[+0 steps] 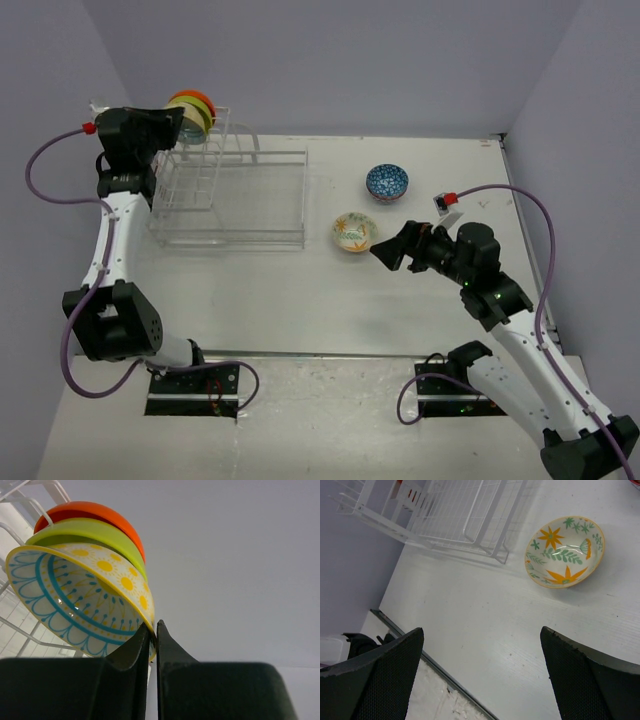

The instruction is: Unload the bowls from the dish rack

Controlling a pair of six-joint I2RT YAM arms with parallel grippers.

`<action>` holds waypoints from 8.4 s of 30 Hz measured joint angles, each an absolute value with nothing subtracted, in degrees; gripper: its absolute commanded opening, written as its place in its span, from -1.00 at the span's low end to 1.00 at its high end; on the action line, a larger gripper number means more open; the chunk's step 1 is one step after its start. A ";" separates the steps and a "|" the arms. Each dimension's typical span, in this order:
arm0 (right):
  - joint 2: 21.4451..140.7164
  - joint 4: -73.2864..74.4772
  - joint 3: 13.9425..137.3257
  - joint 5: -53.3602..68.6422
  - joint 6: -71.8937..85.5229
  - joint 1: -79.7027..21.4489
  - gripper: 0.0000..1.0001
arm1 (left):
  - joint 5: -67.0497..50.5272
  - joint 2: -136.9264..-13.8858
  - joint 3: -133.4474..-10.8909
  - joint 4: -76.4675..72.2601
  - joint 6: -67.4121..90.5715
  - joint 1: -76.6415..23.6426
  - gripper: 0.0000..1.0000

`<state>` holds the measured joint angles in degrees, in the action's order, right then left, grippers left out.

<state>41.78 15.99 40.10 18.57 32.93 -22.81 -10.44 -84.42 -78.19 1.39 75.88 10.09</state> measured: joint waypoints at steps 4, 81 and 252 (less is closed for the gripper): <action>41.76 15.99 40.10 18.55 32.93 -22.81 0.98 | -10.50 -82.87 -78.19 1.41 75.48 10.09 -1.00; 67.48 47.70 60.03 5.65 25.08 -37.01 -1.00 | 10.24 -80.03 -61.71 23.86 -27.38 -78.78 -1.00; 31.79 24.86 45.93 16.05 28.88 -20.23 0.70 | -3.05 -92.60 -77.01 -12.64 74.63 7.42 -1.00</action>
